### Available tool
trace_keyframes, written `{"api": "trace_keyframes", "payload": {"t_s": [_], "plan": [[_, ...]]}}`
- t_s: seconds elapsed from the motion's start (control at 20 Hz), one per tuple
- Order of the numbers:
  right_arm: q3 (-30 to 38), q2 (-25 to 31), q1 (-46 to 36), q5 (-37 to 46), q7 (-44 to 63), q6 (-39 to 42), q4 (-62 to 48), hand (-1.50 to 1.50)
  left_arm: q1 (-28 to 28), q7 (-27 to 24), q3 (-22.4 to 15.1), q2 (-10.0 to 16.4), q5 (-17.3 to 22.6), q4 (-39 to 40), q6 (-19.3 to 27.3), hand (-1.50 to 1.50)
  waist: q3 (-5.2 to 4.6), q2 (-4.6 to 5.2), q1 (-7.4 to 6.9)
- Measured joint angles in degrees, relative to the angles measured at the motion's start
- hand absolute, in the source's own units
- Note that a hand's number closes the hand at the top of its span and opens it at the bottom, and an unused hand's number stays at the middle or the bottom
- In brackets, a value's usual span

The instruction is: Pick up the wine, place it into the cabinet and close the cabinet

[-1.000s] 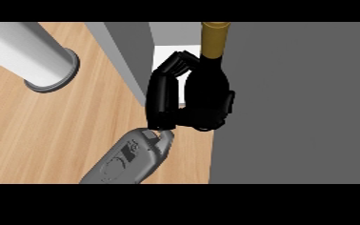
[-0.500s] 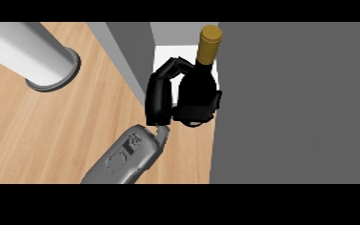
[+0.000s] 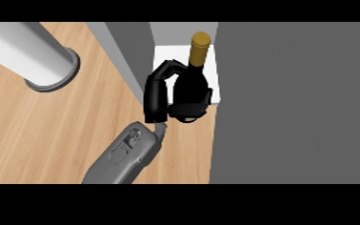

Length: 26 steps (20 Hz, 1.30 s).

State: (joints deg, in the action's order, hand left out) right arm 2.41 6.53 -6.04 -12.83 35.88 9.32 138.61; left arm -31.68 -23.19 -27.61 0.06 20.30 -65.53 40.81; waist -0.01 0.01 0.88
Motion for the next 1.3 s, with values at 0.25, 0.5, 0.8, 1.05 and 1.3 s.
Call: {"api": "trace_keyframes", "payload": {"t_s": [0.25, 0.5, 0.8, 1.05, 1.3], "plan": [[-0.11, 0.19, -0.99, -0.09, 0.95, -0.51, 0.04, -1.50, -2.22, -1.35, 3.34, 0.01, 1.10, 3.02, -1.96, 1.50, 0.00, -0.02, -0.07], [-0.10, -0.47, 1.05, -0.24, -0.87, 0.44, -0.03, -1.50, -4.02, -1.84, 6.29, 0.10, 2.02, 6.96, -5.01, 1.50, 0.01, -0.02, -0.05], [-0.99, -0.88, 0.77, -0.23, -0.43, -0.20, 0.02, -1.50, -8.16, -1.20, 8.43, 0.02, 3.83, 12.14, -6.83, 1.50, 0.01, 0.01, 0.11], [-0.37, -0.57, 0.76, -0.42, -0.38, 0.10, -0.05, -1.50, -13.34, -1.95, 11.88, 0.03, 4.02, 20.05, -8.99, 1.50, -0.01, 0.09, 0.45], [-0.83, -0.83, 0.38, -0.41, -0.44, -0.03, -0.34, -1.50, -17.18, -4.01, 13.74, 0.26, 5.33, 25.86, -9.91, 1.50, -0.02, 0.12, 0.54]]}}
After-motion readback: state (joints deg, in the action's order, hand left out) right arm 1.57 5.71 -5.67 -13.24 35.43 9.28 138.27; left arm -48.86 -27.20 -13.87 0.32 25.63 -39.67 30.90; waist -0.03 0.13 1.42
